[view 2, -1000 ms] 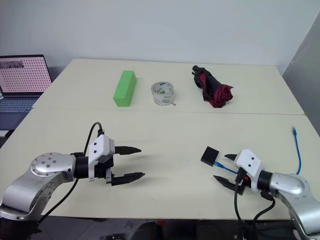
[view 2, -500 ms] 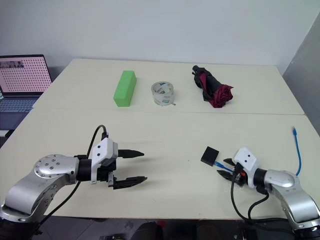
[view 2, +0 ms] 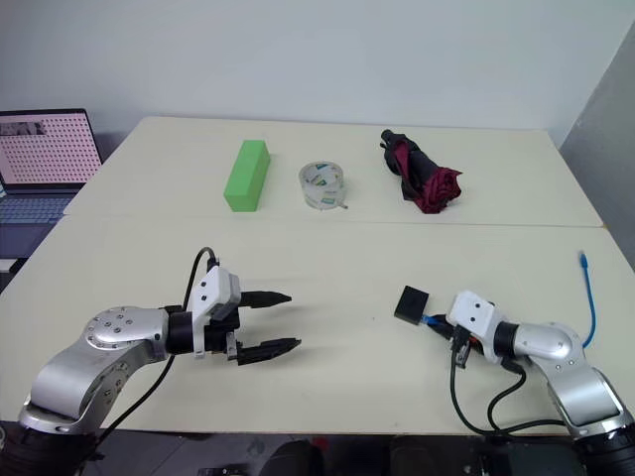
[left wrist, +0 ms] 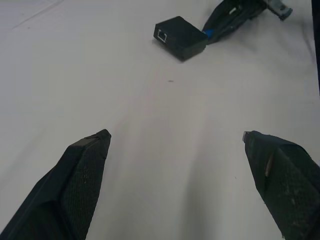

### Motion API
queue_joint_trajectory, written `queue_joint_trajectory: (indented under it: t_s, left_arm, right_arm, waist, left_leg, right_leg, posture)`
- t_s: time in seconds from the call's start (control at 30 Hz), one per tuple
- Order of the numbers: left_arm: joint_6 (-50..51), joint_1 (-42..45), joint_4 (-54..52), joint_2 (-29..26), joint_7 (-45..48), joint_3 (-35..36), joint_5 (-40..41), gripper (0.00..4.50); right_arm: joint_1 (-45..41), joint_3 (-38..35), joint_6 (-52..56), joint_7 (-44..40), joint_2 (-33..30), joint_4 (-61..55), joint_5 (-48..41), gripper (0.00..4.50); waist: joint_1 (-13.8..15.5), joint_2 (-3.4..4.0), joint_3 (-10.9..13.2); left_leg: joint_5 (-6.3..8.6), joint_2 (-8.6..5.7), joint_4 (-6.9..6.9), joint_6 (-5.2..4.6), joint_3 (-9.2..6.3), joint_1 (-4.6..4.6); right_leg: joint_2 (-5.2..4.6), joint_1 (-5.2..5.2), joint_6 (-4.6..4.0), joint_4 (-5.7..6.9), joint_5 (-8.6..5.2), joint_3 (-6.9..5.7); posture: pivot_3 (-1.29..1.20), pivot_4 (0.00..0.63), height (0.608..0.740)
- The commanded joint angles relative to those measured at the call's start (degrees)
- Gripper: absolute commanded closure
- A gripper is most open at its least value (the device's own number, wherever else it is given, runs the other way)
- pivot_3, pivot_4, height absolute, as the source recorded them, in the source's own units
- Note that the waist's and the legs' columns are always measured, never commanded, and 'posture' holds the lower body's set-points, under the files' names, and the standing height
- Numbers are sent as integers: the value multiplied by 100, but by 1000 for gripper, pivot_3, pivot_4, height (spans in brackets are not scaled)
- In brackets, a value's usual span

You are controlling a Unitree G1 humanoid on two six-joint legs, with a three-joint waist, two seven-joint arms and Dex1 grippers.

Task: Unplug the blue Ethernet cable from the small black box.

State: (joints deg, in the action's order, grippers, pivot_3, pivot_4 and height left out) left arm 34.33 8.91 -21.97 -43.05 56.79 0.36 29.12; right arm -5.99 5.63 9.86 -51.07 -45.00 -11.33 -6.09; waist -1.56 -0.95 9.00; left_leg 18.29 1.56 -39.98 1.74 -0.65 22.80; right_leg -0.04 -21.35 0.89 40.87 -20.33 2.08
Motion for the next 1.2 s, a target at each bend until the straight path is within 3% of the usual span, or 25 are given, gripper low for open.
queue_joint_trajectory:
  t_s: [0.03,0.3,0.5,0.73,0.83,1.2]
  left_arm:
    - [650,384,145,379,-222,278,775,0]
    - [1592,1000,632,772,-211,323,1720,0]
    - [1831,1269,919,1049,-306,300,1933,0]
    - [1794,1378,1049,1268,-337,278,1956,0]
    - [1754,1368,1055,1353,-319,286,1991,372]
    - [1679,1444,1156,1403,-250,253,1939,2749]
  right_arm:
    - [-677,230,-1203,33,-29,-16,632,4400]
    - [-1988,783,-2827,6,242,413,1284,4401]
    - [-2444,1019,-3887,99,426,764,1578,4401]
    - [-2618,1118,-4231,50,561,951,1595,4401]
    - [-2630,1127,-4257,71,614,922,1612,4401]
    - [-2633,1125,-4222,71,751,919,1659,4401]
  waist:
    - [-1,0,0]
    - [-8,0,1]
    - [-16,-1,0]
    - [-18,-1,0]
    - [-17,-1,0]
    - [-20,-1,0]
  left_leg:
    - [0,0,0,0,0,1]
    - [-9,0,-5,15,-2,4]
    - [-9,2,-8,16,-2,4]
    - [-9,2,-8,16,-2,5]
    - [-9,2,-8,16,-3,4]
    - [-9,3,-8,17,-3,3]
  right_leg:
    - [0,-1,0,0,0,0]
    - [-1,-3,0,2,0,-5]
    - [-2,-3,0,2,0,-6]
    - [-3,-3,0,5,0,-7]
    - [-3,-3,0,5,0,-7]
    - [-3,-3,0,6,0,-8]
  posture:
    - [0,150,740]
    - [0,150,740]
    - [0,150,740]
    - [0,150,740]
    - [0,150,740]
    - [0,150,740]
